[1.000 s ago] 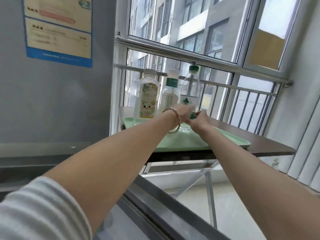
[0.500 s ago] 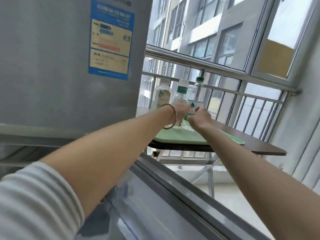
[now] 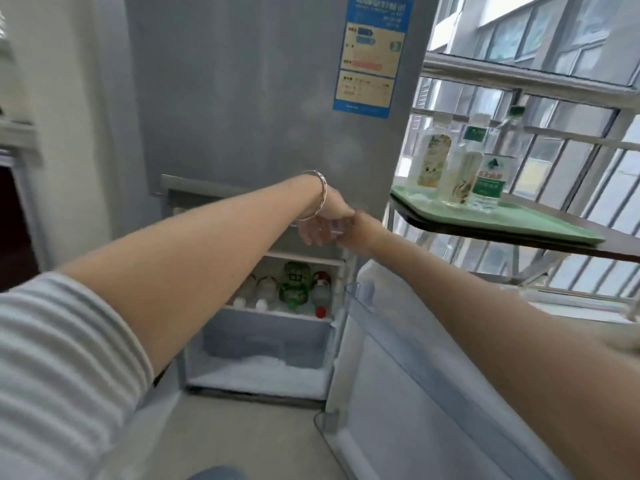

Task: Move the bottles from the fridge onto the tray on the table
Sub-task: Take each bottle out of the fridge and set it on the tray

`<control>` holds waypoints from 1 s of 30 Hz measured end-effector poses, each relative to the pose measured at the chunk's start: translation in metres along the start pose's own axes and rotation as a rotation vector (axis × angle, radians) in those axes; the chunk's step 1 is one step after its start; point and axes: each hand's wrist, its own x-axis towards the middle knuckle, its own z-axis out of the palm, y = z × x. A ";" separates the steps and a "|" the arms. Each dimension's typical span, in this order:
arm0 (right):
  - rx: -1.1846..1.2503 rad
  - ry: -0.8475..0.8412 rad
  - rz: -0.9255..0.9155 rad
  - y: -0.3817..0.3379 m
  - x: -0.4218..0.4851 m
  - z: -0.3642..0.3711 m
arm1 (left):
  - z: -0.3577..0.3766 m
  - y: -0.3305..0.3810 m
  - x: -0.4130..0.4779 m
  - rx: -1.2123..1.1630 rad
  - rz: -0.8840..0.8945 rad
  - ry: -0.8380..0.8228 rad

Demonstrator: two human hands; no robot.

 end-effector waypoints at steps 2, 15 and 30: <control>-0.070 -0.090 0.016 -0.006 0.009 0.035 | -0.001 -0.026 0.006 -0.010 -0.036 -0.072; -0.114 -0.461 0.037 0.008 0.104 0.208 | 0.027 -0.183 0.166 0.446 -0.284 -0.239; -0.072 -0.470 0.074 0.040 0.159 0.314 | 0.064 -0.259 0.253 0.345 -0.333 -0.059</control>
